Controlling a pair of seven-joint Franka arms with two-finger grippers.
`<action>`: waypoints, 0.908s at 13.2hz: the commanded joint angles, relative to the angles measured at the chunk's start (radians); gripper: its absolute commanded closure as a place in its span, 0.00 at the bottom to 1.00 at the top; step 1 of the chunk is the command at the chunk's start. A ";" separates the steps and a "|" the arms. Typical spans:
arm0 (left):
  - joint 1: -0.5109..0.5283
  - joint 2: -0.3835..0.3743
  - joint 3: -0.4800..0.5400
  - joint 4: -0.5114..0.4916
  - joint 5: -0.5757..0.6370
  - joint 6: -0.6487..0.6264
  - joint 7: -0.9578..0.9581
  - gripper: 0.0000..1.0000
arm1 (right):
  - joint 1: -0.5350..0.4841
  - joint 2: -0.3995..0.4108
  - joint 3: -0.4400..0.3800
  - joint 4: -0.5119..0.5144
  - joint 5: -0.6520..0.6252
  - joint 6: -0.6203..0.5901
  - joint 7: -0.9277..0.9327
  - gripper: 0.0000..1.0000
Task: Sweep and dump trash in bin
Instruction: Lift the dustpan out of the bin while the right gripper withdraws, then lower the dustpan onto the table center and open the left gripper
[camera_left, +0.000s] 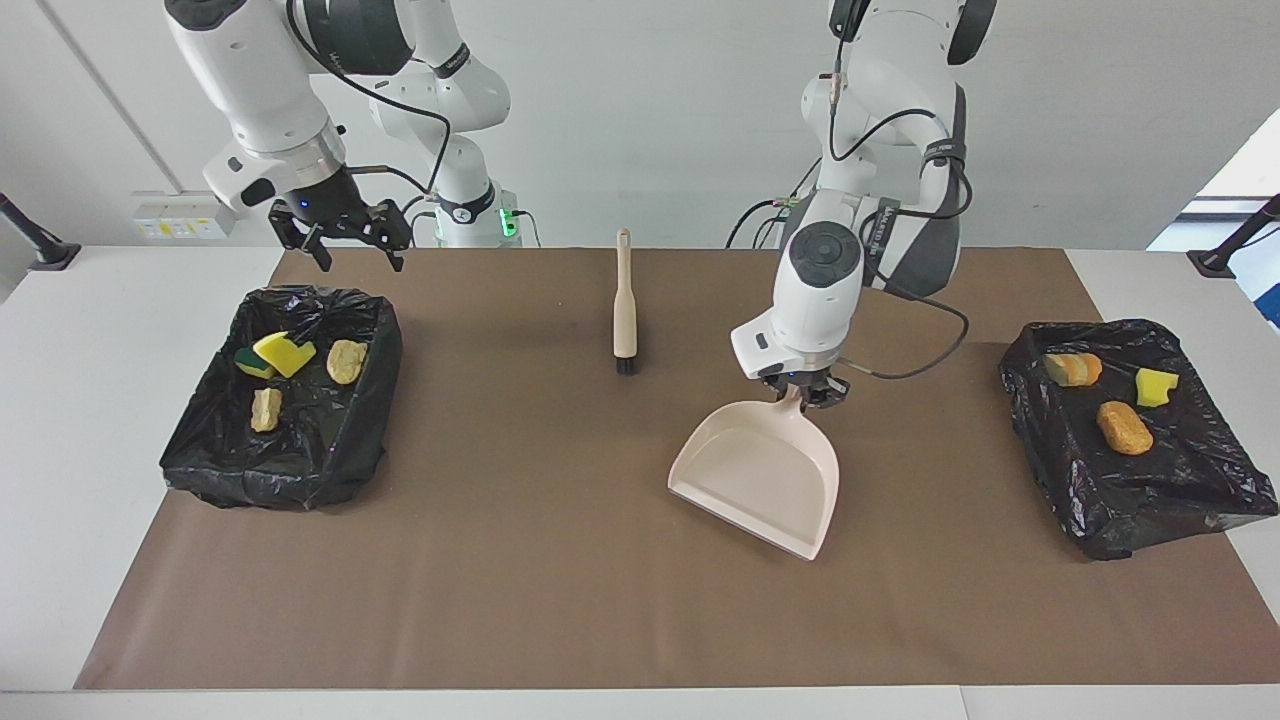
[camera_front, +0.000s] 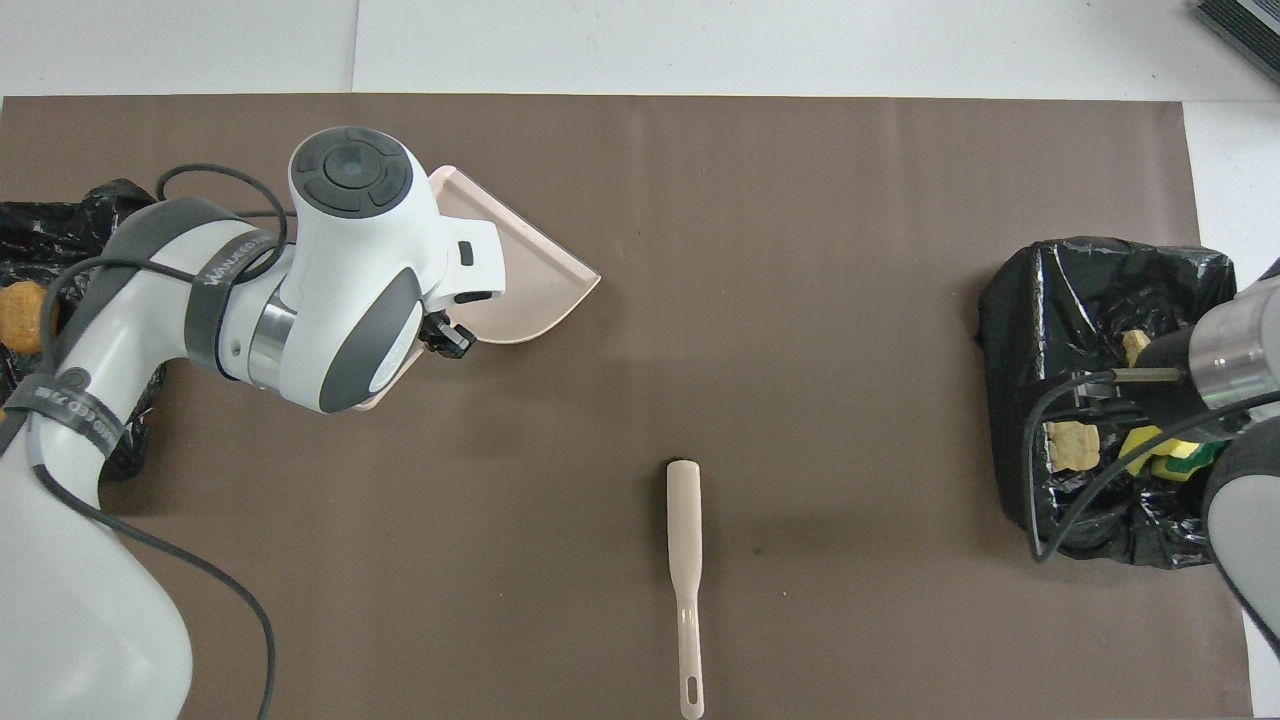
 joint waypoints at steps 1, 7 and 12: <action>-0.077 0.145 0.020 0.182 -0.049 -0.010 -0.238 1.00 | -0.071 0.040 0.023 0.143 -0.004 -0.090 -0.045 0.00; -0.164 0.318 0.008 0.425 -0.068 -0.010 -0.474 1.00 | -0.085 0.024 0.019 0.166 -0.002 -0.206 -0.041 0.00; -0.173 0.329 0.001 0.431 -0.155 0.078 -0.579 1.00 | -0.096 0.012 0.016 0.173 0.014 -0.202 -0.041 0.00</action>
